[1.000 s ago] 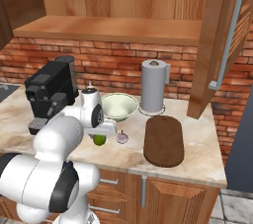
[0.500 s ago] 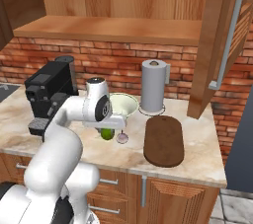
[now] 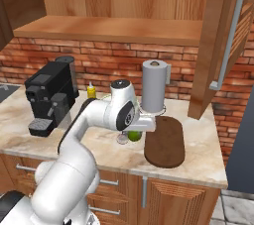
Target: Open the cabinet. Place the bowl and condiment on the counter. Then place the lime and garlic on the cutting board.
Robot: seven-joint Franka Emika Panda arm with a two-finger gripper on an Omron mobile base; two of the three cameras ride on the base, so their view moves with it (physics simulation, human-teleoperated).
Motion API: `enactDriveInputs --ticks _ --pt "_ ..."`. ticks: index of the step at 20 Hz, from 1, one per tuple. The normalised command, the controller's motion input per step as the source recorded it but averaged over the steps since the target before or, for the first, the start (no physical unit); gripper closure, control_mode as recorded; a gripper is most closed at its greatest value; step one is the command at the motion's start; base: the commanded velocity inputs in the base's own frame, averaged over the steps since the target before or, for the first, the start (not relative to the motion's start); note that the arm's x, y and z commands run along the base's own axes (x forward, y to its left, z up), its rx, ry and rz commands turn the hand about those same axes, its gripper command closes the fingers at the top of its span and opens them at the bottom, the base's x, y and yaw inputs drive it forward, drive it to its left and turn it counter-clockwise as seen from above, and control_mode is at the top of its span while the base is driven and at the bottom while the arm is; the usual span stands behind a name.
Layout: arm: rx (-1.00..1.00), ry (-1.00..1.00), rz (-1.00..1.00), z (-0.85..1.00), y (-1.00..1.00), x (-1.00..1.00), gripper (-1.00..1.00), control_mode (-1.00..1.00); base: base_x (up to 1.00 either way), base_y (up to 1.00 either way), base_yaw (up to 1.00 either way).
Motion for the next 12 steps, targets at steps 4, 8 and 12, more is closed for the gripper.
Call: enactDriveInputs --ticks 4,8,12 --pt "-0.03 0.00 0.00 0.00 -0.97 0.42 1.00 -1.00 0.00 0.00 0.00" --pt "0.00 0.02 0.00 -0.05 -0.54 0.61 1.00 -1.00 0.00 0.00 0.00" --pt "0.00 0.00 0.03 -0.20 -0.13 0.85 1.00 -1.00 0.00 0.00 0.00"
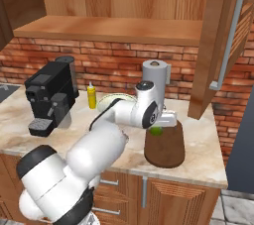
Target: Open the cabinet. Place the bowl and condiment on the counter. Then place the lime and garlic on the cutting board.
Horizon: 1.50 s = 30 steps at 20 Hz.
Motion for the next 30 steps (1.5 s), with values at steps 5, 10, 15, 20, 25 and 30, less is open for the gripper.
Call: enactDriveInputs --ticks 5,10,15,20,25,30 --pt "0.00 0.00 0.04 -0.37 -0.07 0.58 1.00 -1.00 0.00 0.00 0.00" --pt "0.00 0.00 0.02 -0.23 -0.22 0.40 1.00 -1.00 0.00 0.00 0.00" --pt "0.00 0.00 0.03 -0.23 -0.12 0.26 1.00 -1.00 0.00 0.00 0.00" --pt "0.00 -0.01 0.04 -0.26 0.00 0.08 -1.00 -1.00 0.00 0.00 0.00" --pt "0.00 -0.03 0.00 0.05 0.00 0.00 -1.00 -1.00 0.00 0.00 0.00" --pt "0.00 -0.06 0.00 0.41 0.04 -0.06 -1.00 -1.00 0.00 0.00 0.00"
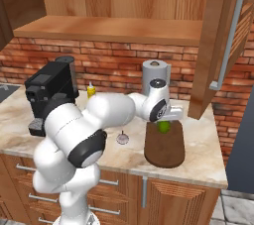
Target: Open the cabinet. Place the bowl and condiment on the counter. Then place the lime and garlic on the cutting board.
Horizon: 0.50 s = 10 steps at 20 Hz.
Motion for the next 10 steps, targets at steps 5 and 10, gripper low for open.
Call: enactDriveInputs --ticks 5,10 --pt "0.00 -0.02 0.00 0.41 0.72 -0.50 -1.00 -1.00 0.00 0.00 0.00" --pt "0.00 0.00 -0.02 0.10 1.00 -0.56 -1.00 -1.00 0.00 0.00 0.00"
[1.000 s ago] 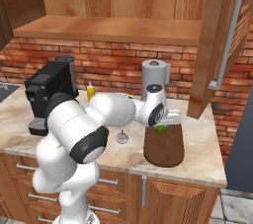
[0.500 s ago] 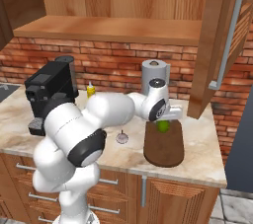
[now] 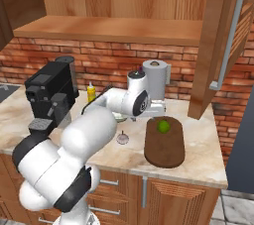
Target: Open the cabinet. Place the bowl and condiment on the counter. Then place the lime and garlic on the cutting board.
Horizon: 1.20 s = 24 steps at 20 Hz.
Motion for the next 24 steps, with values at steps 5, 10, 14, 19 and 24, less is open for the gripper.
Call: enactDriveInputs --ticks 5,10,14,19,24 --pt "0.00 0.00 -0.07 -0.08 0.98 -0.47 -1.00 -1.00 0.00 0.00 0.00" --pt "0.00 0.01 -0.11 -0.04 0.67 -0.13 -1.00 -1.00 0.00 0.00 0.00" --pt "0.01 0.02 -0.06 -0.31 0.34 -0.03 -1.00 -1.00 0.00 0.00 0.00" --pt "0.00 0.00 -0.01 -0.54 0.00 0.03 -1.00 -1.00 0.00 0.00 0.00" --pt "0.00 0.00 -0.01 -0.38 -0.02 0.22 -1.00 -1.00 0.00 0.00 0.00"
